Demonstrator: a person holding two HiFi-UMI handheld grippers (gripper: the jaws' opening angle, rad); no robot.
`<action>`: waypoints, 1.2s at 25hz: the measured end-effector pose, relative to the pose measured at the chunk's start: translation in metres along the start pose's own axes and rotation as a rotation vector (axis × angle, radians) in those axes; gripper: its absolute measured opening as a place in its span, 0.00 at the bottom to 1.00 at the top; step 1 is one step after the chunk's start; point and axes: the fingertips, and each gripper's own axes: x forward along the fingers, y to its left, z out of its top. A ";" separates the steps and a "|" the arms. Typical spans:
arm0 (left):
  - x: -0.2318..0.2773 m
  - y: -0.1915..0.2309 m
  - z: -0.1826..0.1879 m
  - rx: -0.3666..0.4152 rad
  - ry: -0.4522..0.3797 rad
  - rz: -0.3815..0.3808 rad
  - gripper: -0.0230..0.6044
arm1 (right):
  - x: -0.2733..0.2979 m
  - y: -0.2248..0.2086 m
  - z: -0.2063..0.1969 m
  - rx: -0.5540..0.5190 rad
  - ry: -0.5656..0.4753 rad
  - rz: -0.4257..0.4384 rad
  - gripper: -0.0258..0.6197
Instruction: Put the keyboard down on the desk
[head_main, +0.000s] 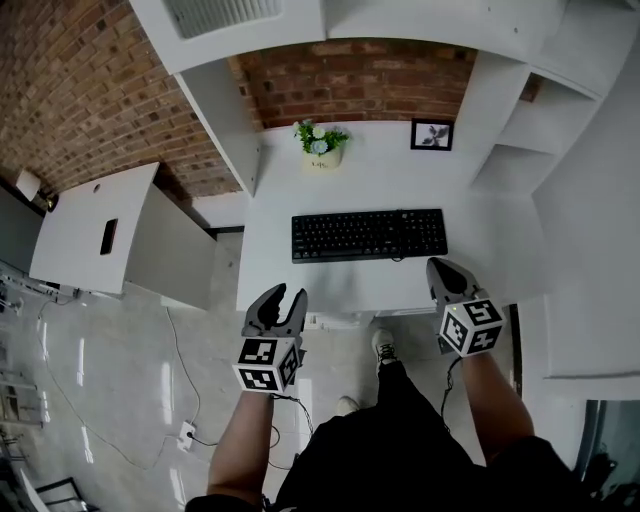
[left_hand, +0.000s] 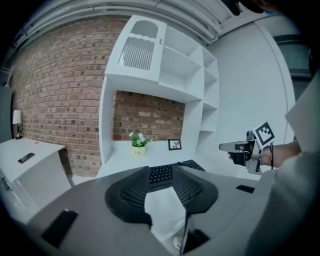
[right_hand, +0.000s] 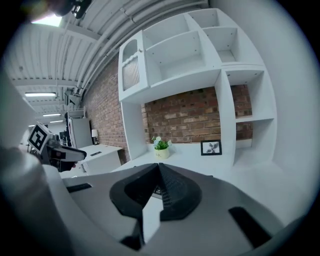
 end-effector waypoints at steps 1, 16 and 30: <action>-0.009 -0.002 0.000 0.003 -0.008 -0.002 0.25 | -0.010 0.006 0.000 0.005 -0.008 -0.005 0.07; -0.106 -0.078 -0.020 -0.002 -0.070 -0.136 0.07 | -0.142 0.076 -0.004 0.003 -0.083 -0.010 0.07; -0.143 -0.148 -0.045 -0.007 -0.087 -0.096 0.07 | -0.217 0.084 -0.024 0.009 -0.045 0.094 0.07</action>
